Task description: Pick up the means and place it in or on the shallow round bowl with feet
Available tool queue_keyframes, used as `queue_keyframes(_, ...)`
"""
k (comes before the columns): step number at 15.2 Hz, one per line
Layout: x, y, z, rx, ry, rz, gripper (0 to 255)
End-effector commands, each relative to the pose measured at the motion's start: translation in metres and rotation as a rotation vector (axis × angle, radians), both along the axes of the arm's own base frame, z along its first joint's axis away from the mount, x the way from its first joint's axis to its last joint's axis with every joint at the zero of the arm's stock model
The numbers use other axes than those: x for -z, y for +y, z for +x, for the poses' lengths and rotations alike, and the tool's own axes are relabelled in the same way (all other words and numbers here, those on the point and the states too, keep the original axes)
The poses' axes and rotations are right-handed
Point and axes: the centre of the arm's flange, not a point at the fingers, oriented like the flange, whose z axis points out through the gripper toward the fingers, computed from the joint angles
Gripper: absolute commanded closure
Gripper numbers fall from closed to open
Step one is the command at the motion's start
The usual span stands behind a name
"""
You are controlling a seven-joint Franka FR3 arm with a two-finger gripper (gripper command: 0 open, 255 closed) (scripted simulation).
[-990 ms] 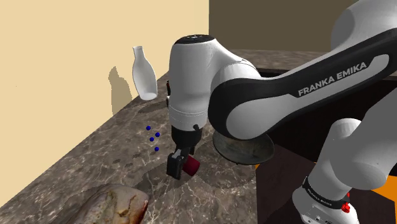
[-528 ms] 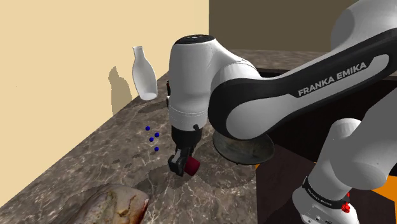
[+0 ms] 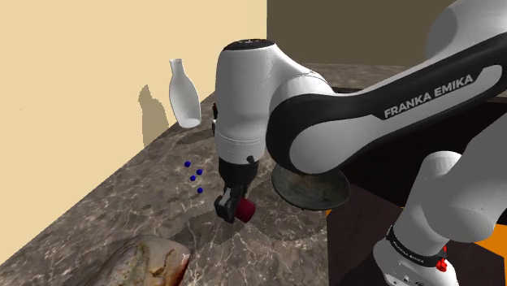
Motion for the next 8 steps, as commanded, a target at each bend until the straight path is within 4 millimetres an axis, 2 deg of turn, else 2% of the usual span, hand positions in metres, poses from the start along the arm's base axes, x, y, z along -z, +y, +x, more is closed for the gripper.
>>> queue_keyframes(1, -0.009, 0.0, 0.001, 0.0, 0.0, 0.0, 255)
queue_keyframes(8, -0.046, 0.0, 0.001, 0.0, 0.0, 0.0, 255)
